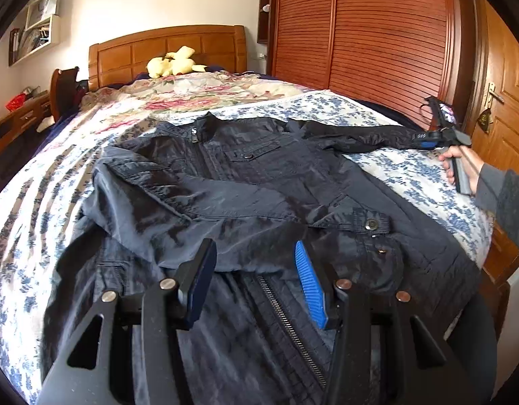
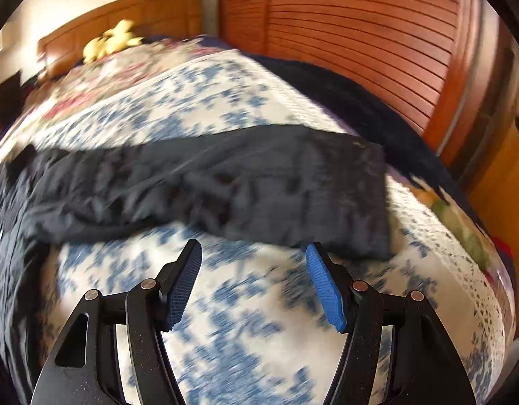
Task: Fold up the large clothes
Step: 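Reach the right tool to the other sleeve's cuff and grasp it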
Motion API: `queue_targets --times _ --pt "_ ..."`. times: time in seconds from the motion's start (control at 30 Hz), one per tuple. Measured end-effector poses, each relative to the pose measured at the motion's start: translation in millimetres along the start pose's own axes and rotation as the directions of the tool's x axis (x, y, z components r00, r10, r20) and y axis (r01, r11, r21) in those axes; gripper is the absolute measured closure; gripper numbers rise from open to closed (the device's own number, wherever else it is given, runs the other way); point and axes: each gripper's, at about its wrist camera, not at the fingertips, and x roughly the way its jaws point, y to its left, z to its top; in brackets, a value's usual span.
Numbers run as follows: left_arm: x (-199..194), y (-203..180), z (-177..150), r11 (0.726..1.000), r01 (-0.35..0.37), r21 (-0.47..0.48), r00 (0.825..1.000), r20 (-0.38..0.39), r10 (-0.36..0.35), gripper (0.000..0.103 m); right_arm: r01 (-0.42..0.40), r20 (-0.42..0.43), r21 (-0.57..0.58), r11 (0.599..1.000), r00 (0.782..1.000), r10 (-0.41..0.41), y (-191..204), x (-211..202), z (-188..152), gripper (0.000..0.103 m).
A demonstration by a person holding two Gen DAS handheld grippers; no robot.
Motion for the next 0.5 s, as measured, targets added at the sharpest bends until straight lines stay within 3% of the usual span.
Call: queue_targets --times 0.27,0.5 --pt "-0.6 10.8 0.4 1.0 -0.019 -0.021 1.0 0.003 0.019 0.055 -0.012 -0.004 0.121 0.993 1.0 0.012 -30.2 12.8 20.0 0.037" --pt "0.8 16.4 -2.0 0.999 -0.036 -0.033 0.999 -0.006 0.035 0.055 0.111 -0.047 0.113 0.987 0.993 -0.106 -42.5 22.7 27.8 0.036"
